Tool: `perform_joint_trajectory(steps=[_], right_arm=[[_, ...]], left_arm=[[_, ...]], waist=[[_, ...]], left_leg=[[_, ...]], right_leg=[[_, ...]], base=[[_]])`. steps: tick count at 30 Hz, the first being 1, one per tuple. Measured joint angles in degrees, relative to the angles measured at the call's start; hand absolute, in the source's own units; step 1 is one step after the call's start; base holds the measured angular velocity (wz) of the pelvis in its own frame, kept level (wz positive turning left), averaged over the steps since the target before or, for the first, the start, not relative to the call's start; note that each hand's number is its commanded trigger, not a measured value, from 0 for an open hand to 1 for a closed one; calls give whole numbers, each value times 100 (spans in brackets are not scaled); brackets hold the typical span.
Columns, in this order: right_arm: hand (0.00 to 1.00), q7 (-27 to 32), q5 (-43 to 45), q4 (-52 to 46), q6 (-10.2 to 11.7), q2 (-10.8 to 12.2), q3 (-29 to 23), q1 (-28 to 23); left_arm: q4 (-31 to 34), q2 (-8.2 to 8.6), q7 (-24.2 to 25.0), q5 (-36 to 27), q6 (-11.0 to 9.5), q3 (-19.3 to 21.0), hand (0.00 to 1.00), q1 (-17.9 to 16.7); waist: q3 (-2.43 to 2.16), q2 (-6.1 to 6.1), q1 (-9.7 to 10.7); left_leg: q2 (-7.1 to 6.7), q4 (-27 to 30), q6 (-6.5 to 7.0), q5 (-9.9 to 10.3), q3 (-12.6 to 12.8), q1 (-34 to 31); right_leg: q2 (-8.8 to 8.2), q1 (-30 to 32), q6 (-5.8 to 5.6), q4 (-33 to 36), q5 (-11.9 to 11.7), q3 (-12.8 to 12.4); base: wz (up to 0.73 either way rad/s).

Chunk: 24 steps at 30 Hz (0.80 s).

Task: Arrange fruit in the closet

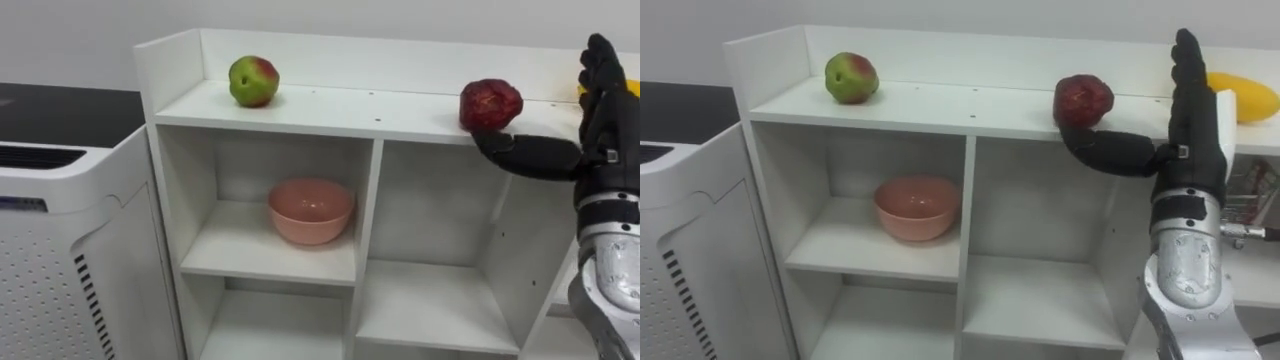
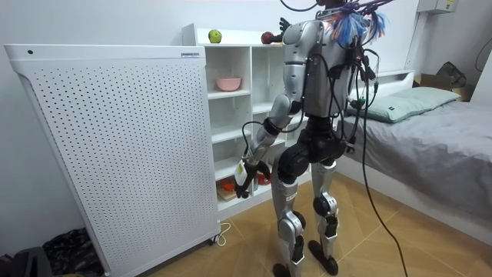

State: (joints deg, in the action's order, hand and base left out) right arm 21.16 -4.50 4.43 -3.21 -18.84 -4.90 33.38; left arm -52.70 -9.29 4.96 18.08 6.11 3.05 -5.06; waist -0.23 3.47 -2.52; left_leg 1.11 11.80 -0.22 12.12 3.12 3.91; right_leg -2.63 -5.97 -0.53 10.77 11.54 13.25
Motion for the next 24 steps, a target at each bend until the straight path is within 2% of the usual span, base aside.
perform_joint_trajectory(steps=[4, 10, 21, 24], right_arm=[[0, -138, -164, 64, -10, -200, 78, 58], [0, -359, -293, 197, -162, -203, 115, 58], [0, -387, -337, 225, -198, -203, 153, 114], [0, -446, -335, 233, -266, -203, 153, 114]], left_arm=[[103, -58, 52, -5, 110, -1, 0, -1], [105, -84, 78, -5, 162, 0, 0, 0], [263, -85, 84, -55, 282, -1, 0, 67], [263, -85, 130, -54, 358, 0, 0, 67]], waist=[[1, 11, -15], [4, 7, -21], [6, 1, -58], [6, -4, -53]], left_leg=[[-5, 3, 6, -5, -12, -17], [-4, -6, 6, -5, -10, -31], [-6, 16, 6, -5, -25, -120], [-5, 16, 6, -5, -25, -122]], right_leg=[[-12, -1, 0, 0, 0, 45], [-13, 18, 0, -3, 0, 57], [-22, 60, -1, -11, 0, 143], [-22, 69, -1, -12, 0, 144]], base=[[2], [0], [1], [0]])
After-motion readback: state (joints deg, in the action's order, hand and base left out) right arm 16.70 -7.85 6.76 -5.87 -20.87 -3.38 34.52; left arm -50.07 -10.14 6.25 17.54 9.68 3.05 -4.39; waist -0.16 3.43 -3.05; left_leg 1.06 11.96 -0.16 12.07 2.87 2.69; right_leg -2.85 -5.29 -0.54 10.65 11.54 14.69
